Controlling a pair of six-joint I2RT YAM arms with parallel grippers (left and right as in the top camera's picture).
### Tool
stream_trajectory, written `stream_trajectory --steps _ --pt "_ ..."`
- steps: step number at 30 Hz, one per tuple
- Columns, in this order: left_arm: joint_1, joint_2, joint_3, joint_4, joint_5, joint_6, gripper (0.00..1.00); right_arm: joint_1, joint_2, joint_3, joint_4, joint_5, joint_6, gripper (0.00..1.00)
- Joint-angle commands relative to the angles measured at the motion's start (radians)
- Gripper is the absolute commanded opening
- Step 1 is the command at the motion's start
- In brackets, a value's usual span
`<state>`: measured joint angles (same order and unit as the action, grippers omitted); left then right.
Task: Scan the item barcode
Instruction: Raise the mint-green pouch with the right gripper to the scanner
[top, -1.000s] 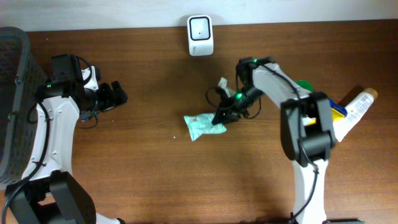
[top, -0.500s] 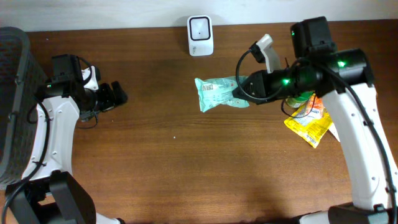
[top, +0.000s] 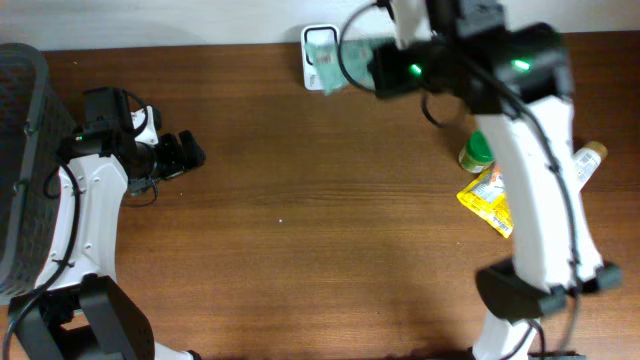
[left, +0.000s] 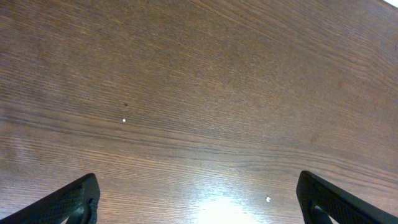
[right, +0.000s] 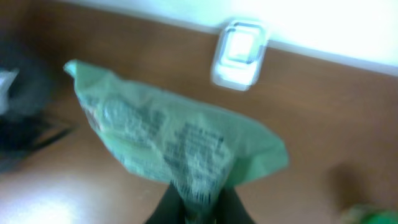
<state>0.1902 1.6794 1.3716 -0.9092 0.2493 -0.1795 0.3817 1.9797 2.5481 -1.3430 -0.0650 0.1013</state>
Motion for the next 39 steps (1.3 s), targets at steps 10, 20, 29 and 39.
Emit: stream_trajectory --steps 10,20,29,39 --pt "0.003 0.015 -0.002 -0.001 -0.003 0.002 0.99 0.118 0.43 0.01 0.675 0.692 -0.608 0.04" --pt "0.003 0.015 -0.002 -0.001 -0.003 0.002 0.99 0.11 0.567 0.002 0.952 0.694 -1.04 0.04" --pt "0.003 0.015 -0.002 -0.001 -0.003 0.002 0.99 0.102 0.616 -0.009 1.014 0.705 -1.082 0.04" --pt "0.003 0.015 -0.002 -0.001 -0.003 0.002 0.99 0.068 0.659 -0.01 1.045 0.706 -1.089 0.04"
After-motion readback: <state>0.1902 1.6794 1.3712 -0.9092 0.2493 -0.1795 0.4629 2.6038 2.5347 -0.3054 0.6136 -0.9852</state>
